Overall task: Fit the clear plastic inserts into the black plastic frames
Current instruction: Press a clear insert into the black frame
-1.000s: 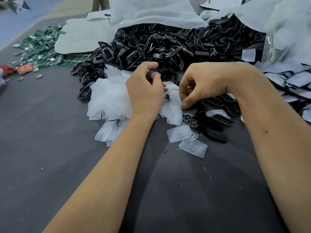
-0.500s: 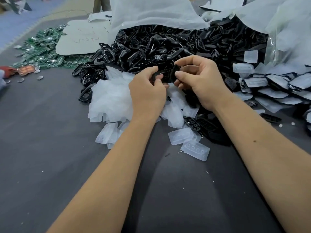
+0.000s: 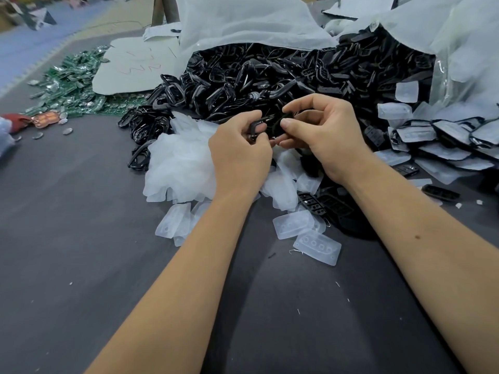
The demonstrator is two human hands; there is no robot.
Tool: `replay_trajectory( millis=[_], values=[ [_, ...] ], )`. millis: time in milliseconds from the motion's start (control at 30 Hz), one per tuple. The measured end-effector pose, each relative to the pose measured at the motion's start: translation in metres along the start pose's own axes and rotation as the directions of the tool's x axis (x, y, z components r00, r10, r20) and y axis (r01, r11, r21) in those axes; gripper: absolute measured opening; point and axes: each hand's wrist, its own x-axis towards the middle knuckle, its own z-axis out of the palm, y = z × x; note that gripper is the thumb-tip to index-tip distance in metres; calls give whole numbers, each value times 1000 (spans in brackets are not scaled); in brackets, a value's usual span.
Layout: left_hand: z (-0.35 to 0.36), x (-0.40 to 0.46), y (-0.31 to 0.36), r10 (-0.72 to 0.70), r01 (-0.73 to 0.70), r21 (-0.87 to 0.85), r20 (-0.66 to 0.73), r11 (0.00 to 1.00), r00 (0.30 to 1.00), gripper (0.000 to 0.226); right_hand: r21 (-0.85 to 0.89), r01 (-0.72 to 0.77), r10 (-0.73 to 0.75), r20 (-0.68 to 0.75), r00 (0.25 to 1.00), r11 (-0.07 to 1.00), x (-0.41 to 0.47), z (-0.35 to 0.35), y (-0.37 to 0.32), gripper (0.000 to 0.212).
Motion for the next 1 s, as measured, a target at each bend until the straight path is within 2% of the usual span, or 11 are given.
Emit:
replay_trajectory(
  millis=[200, 367, 567, 733, 833, 1000],
  values=[
    [1, 0, -2, -15, 15, -22, 8, 1000, 1000, 39, -19, -36, 35, -59, 998, 999, 0, 2, -1, 11],
    [2, 1, -3, -46, 47, -60, 23, 997, 999, 39, -30, -29, 26, -90, 996, 999, 1, 2, -1, 16],
    [1, 0, -2, -56, 57, -42, 36, 997, 998, 35, -136, 18, -33, -115, 993, 990, 1, 2, 0, 7],
    [1, 1, -2, -17, 17, 9, 29, 1000, 999, 31, -31, 9, -10, -42, 999, 999, -1, 2, -4, 5],
    [1, 1, -2, 6, -6, 30, 24, 1000, 1000, 29, -67, 38, -40, -31, 999, 997, -1, 1, -4, 16],
    [1, 0, -1, 15, -16, 48, 20, 999, 1000, 28, -88, 26, -29, -35, 999, 996, -1, 3, -2, 13]
  ],
)
